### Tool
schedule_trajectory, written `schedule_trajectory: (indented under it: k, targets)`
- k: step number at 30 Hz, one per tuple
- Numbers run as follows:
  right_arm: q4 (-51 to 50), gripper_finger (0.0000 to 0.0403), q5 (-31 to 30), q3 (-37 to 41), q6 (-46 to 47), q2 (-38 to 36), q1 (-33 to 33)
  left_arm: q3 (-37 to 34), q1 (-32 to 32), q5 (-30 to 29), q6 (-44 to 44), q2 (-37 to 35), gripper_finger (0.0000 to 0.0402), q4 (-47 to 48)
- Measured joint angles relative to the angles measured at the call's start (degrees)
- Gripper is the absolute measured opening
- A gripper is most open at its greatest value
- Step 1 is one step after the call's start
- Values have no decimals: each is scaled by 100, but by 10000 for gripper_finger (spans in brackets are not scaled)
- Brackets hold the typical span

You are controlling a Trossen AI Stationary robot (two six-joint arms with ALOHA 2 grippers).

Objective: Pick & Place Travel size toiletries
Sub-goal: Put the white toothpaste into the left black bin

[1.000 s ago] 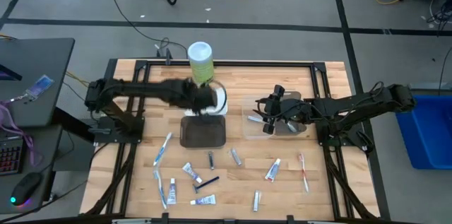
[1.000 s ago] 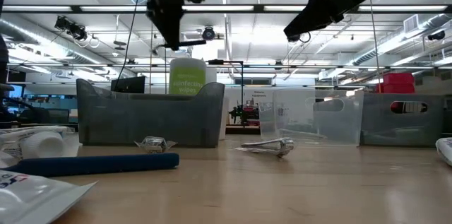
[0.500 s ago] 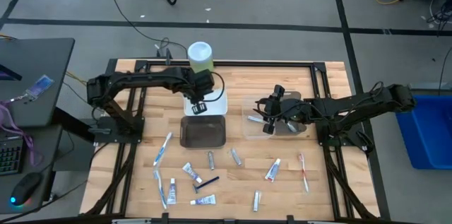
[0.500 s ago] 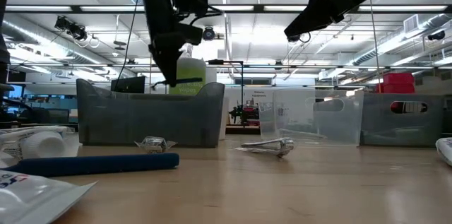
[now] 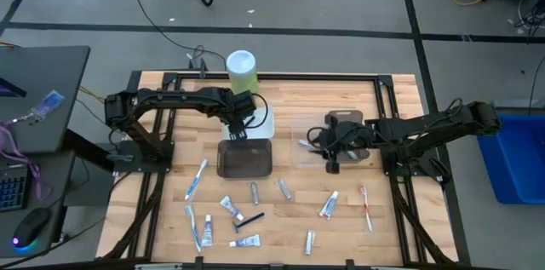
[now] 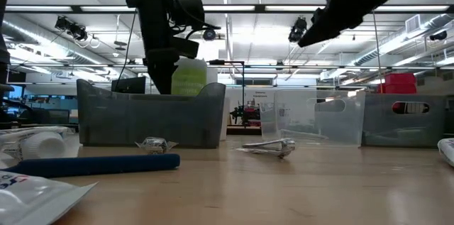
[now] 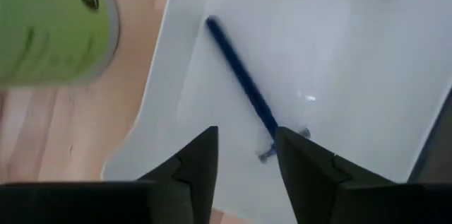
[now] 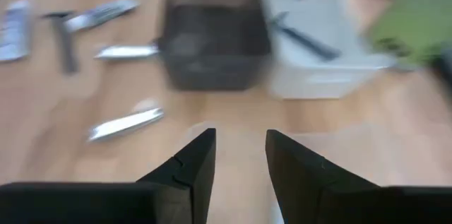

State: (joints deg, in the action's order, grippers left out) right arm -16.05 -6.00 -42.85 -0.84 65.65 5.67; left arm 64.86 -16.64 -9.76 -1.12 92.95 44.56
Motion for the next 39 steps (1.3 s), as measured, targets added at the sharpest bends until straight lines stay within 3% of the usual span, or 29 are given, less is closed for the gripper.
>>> schedule_trajectory:
  k: [3, 9, 14, 19, 30, 39]
  targets:
    - [-41, 149, 314, 0, -2, 0, 0, 199, 75, -2, 126, 0, 156, -25]
    - [83, 178, 313, 0, -2, 0, 0, 1032, 444, 186, -130, 0, 144, 7]
    - [83, 196, 313, 0, -4, 0, 0, 1648, 1042, 630, -748, -11, 132, -79]
    - [78, 207, 313, 2, -4, 0, 0, 1793, 1872, 722, -1157, -11, 126, -86]
    - [39, 203, 313, 2, -4, 0, 0, 1537, 3740, -22, -2742, -9, 126, -213]
    - [39, 183, 313, 2, -4, 0, 0, 1537, 4799, -752, -4546, -9, 126, -2]
